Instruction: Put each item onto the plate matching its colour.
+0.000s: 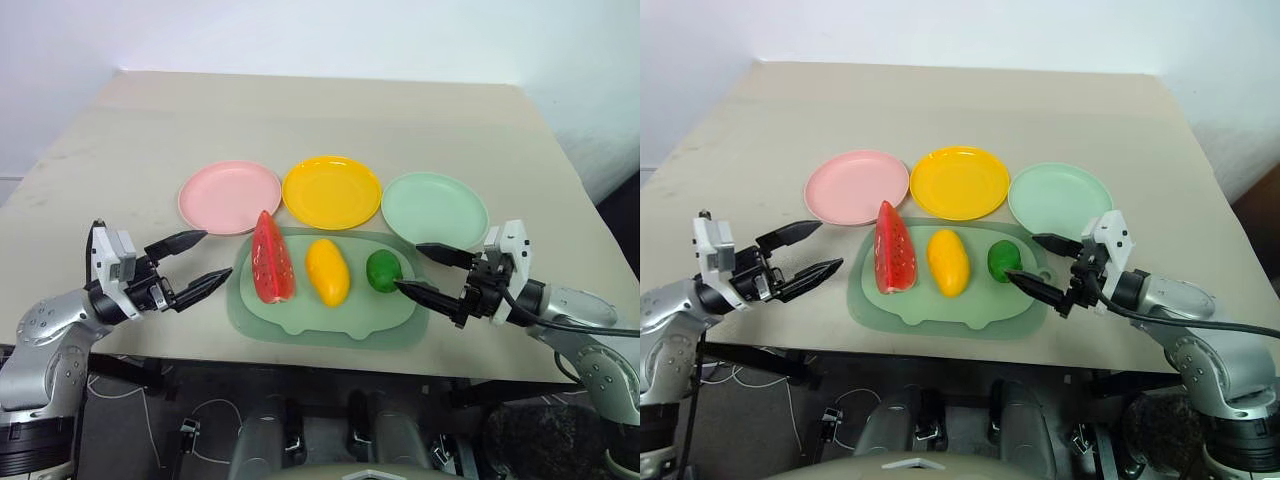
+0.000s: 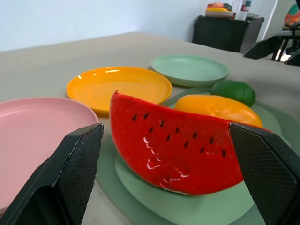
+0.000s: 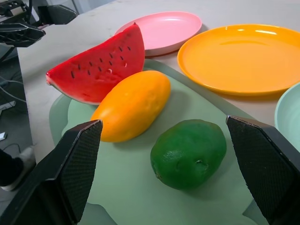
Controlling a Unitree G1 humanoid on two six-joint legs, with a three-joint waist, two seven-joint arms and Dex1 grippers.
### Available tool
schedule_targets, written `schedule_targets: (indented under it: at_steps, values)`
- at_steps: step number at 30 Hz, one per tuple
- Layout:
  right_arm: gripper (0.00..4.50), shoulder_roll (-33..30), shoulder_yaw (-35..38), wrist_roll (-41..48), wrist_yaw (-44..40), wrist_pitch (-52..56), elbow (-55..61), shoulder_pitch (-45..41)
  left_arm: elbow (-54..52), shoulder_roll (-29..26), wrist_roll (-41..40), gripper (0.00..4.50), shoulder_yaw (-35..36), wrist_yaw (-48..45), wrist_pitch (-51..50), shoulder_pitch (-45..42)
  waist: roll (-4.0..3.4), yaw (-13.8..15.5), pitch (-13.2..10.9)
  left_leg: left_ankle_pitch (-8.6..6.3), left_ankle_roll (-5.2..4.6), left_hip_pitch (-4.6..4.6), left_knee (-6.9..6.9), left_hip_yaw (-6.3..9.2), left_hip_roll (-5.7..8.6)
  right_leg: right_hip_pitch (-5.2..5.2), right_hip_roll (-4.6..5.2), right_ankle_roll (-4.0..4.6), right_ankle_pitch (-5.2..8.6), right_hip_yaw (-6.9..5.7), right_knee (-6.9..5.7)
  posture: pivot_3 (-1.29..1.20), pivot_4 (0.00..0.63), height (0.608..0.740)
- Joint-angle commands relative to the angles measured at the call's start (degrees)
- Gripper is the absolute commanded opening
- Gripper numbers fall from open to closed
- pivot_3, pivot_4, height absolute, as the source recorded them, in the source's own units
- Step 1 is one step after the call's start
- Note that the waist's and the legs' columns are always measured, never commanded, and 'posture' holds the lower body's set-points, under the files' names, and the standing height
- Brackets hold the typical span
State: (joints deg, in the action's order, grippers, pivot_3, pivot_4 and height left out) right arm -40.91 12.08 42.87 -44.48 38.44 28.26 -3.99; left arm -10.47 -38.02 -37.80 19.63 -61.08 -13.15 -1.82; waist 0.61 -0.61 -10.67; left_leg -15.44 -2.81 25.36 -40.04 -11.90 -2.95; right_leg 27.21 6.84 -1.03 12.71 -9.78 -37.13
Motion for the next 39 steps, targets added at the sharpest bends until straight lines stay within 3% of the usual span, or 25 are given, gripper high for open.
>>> schedule_targets:
  at_steps: [1, 17, 39]
  values:
    - [4.50, -0.3, 0.2, 0.2, -0.3, -0.7, 0.9, -1.3, -2.4, -0.6, -0.5, 4.48, 1.0, 0.5, 0.3, -0.1, 0.00, 0.0, 0.0, 0.00, 0.00, 0.00, 0.01, 0.00, 0.00, 0.00, 0.00, 0.00, 0.00, 0.00, 0.00, 0.00, 0.150, 0.696]
    - [4.50, -0.5, 0.7, 2.2, 2.8, 3.8, 2.0, -1.0, -1.5, 1.1, 0.0, 4.48, -2.6, 1.3, 0.6, -2.7, 0.00, 0.0, 0.0, 0.00, 0.01, 0.01, 0.04, 0.00, 0.00, 0.01, -0.01, 0.02, -0.01, 0.00, 0.01, 0.00, 0.150, 0.696]
    - [4.50, 7.7, -5.2, -0.5, 22.9, 21.0, -4.0, -14.3, -2.2, 2.5, 0.8, 4.48, -5.1, 0.6, 0.3, -3.3, -0.02, -0.1, 0.0, 0.01, 0.03, 0.06, 0.07, -0.03, 0.00, 0.08, -0.01, 0.12, -0.07, 0.01, 0.02, 0.00, 0.150, 0.696]
